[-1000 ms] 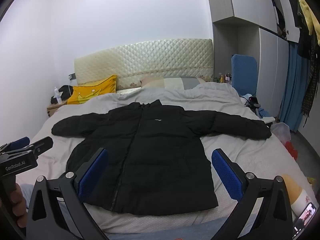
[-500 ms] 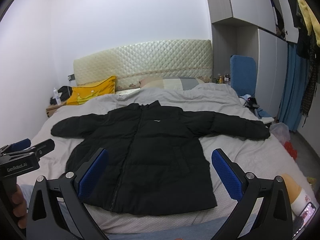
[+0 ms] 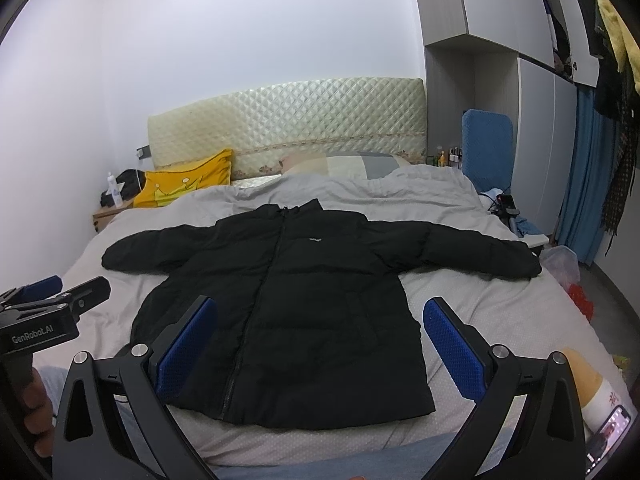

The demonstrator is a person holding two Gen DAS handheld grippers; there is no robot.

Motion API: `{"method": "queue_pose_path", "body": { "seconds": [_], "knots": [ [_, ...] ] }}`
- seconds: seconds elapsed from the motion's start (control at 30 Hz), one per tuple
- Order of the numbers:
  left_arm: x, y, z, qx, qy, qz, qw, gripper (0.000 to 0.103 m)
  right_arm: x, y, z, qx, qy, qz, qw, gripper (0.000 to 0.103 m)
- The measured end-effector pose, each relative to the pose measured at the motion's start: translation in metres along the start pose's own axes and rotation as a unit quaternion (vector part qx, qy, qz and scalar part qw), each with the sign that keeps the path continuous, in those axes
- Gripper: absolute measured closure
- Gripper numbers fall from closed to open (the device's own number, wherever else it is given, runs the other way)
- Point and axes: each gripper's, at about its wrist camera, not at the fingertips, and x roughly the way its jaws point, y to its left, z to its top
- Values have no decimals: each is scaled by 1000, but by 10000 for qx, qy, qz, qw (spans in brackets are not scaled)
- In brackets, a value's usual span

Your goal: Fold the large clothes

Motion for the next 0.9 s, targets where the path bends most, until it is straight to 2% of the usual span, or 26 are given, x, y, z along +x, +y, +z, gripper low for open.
{"method": "queue_pose_path", "body": {
  "seconds": [0.9],
  "knots": [
    [-5,1,4,-32,-7,-57,10000,0,0,-3,-1,-11,9,15,10000,0]
  ]
}}
